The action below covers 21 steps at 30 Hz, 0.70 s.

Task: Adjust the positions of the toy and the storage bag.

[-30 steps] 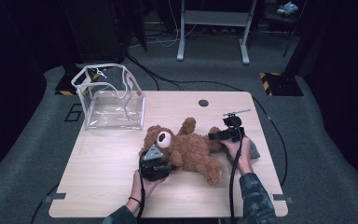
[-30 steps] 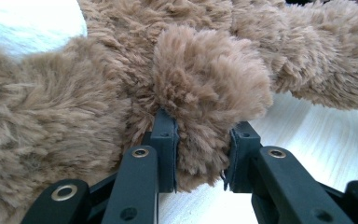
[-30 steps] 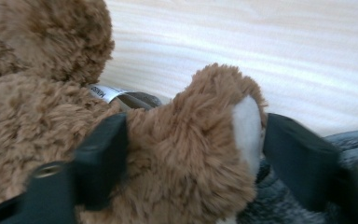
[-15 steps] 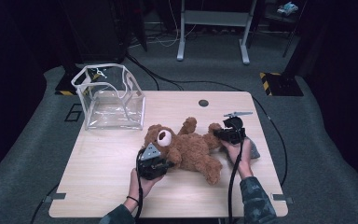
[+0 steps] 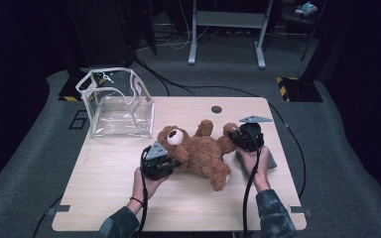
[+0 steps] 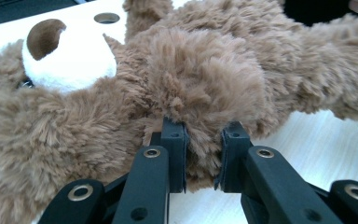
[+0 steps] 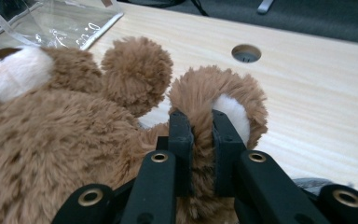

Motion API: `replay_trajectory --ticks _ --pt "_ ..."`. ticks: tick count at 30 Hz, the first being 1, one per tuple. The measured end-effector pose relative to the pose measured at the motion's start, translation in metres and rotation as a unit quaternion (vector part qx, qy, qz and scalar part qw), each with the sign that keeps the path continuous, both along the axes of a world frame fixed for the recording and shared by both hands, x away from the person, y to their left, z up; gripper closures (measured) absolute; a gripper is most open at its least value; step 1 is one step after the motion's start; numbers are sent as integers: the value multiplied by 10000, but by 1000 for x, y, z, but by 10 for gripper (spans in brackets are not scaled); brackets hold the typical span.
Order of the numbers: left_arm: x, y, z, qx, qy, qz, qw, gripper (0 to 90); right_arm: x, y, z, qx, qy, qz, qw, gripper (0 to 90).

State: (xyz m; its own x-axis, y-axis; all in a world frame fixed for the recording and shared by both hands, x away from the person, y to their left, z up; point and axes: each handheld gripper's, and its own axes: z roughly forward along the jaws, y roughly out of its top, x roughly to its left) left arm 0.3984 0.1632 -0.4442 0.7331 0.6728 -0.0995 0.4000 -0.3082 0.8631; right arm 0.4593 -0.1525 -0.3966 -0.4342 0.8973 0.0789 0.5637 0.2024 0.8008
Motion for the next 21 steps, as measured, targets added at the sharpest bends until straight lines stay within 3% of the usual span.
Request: replay_trajectory --ticks 7,10,14,18,19,21 --pt "23 3 16 180 -147 26 9997 766 -14 0 15 -72 -219 -46 9997 817" --pt "32 4 16 240 -112 39 9996 765 -24 1 17 -136 -285 -40 9995 817" --pt "40 5 4 283 126 50 9995 763 -36 6 9 -211 -138 0 9997 814" --pt "38 7 -5 334 221 54 9992 756 -42 9 -4 -247 15 71 9997 809" --pt "36 8 -10 314 304 55 9990 741 -46 8 -15 -221 165 116 9996 800" --pt "34 9 -14 261 355 95 9990 730 -48 7 -20 -252 257 129 9993 790"
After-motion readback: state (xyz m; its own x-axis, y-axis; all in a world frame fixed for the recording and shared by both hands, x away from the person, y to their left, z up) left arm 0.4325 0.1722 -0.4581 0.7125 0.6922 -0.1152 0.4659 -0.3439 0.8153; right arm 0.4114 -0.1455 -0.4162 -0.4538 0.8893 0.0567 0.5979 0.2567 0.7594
